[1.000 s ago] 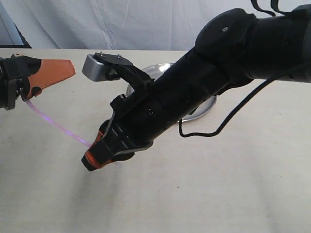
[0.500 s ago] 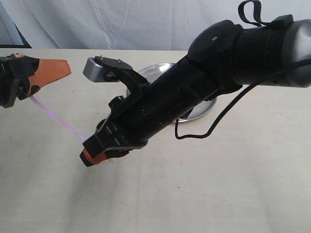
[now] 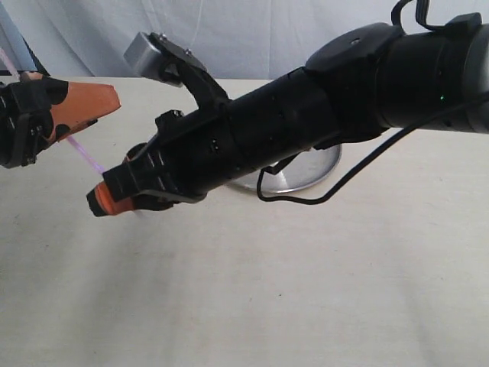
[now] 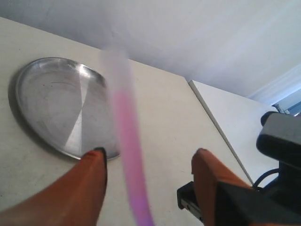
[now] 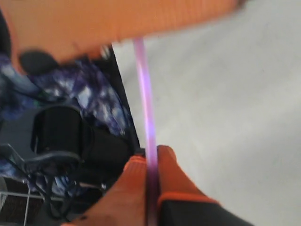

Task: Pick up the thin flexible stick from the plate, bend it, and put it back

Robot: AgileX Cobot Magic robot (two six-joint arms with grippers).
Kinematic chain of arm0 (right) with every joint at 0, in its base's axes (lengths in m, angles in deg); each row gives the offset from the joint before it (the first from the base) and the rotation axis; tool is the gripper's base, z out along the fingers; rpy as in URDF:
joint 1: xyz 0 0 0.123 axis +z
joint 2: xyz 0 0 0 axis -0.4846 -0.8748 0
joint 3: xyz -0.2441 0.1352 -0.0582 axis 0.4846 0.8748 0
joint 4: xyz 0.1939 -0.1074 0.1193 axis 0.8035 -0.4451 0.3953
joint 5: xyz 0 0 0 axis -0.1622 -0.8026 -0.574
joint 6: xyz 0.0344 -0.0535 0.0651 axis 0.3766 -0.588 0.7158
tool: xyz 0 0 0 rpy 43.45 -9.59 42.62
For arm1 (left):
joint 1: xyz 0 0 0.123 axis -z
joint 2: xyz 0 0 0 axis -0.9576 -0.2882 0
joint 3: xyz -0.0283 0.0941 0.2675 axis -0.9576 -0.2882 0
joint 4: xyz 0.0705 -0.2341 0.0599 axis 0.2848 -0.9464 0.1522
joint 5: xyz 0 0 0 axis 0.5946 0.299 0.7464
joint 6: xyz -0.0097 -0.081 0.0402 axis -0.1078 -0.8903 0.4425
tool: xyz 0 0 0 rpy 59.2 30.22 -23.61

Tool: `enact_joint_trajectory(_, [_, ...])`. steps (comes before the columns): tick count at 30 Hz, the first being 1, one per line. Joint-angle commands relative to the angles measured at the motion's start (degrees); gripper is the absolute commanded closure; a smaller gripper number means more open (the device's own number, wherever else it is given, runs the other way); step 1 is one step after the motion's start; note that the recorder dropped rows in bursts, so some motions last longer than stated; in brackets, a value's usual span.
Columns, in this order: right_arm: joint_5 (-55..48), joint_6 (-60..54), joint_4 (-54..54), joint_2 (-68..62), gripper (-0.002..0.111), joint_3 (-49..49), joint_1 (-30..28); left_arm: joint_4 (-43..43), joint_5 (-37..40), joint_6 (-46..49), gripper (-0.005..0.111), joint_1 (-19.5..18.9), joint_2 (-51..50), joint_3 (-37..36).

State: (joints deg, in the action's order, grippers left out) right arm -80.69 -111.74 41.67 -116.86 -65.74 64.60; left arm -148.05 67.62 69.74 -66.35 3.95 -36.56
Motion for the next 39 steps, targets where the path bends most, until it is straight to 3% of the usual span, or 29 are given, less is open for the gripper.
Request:
enact_joint_trajectory(1, [0.17, -4.31, 6.65, 0.57, 0.109, 0.12, -0.13, -0.94, 0.72, -0.34, 0.058, 0.13, 0.11, 0.28])
enact_joint_trajectory(3, [-0.3, -4.31, 7.35, 0.57, 0.109, 0.12, -0.13, -0.94, 0.82, -0.11, 0.067, 0.13, 0.11, 0.28])
enact_joint_trajectory(7, [-2.84, -4.31, 6.52, 0.57, 0.109, 0.12, -0.13, -0.36, 0.82, 0.21, 0.103, 0.13, 0.11, 0.28])
enact_joint_trajectory(8, [-3.34, -4.31, 6.41, 0.57, 0.109, 0.12, -0.13, 0.29, 0.82, 0.93, 0.106, 0.13, 0.11, 0.28])
enact_joint_trajectory(18, [-9.92, -6.26, 12.28, 0.57, 0.109, 0.12, -0.13, 5.4, -0.51, 4.0, 0.106, 0.13, 0.11, 0.28])
enact_joint_trajectory(32, [-3.89, -3.49, 1.12, -0.59, 0.109, 0.12, -0.13, -0.94, 3.08, 3.88, 0.106, 0.13, 0.11, 0.28])
enact_joint_trajectory(39, [-2.16, 2.34, -7.65, -1.22, 0.109, 0.12, -0.13, 0.49, -8.59, 3.3, 0.106, 0.13, 0.11, 0.28])
